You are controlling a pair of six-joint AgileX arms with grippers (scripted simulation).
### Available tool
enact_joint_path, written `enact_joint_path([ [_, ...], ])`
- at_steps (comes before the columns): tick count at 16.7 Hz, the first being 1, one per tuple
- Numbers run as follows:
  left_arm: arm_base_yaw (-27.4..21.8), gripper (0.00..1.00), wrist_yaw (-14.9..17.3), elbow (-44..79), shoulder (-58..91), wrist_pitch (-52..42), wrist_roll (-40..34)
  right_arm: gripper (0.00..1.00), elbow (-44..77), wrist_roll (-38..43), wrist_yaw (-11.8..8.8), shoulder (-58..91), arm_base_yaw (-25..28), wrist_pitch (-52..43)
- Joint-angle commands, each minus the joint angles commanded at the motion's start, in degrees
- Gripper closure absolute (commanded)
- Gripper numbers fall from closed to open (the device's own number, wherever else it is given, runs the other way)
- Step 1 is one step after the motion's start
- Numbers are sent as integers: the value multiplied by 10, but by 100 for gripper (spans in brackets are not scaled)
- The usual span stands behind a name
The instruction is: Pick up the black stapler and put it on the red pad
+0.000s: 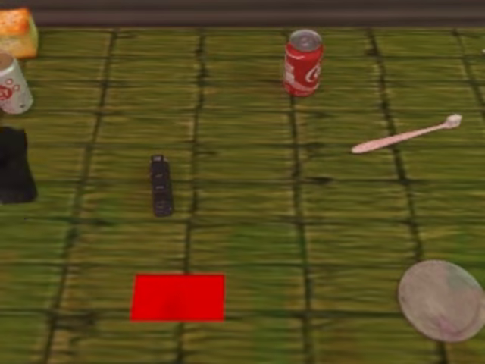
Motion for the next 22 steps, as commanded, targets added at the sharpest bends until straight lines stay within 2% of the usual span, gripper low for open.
enact_joint_path([
  [7, -69, 0, -3, 390, 474, -274, -97, 0, 0, 0, 0, 0, 0, 0],
  [12, -111, 0, -4, 618, 730, -430, -158, 0, 0, 0, 0, 0, 0, 0],
  [17, -136, 0, -3, 772, 874, -518, -196, 0, 0, 0, 0, 0, 0, 0],
  [22, -141, 0, -3, 801, 902, -533, -203, 0, 0, 0, 0, 0, 0, 0],
])
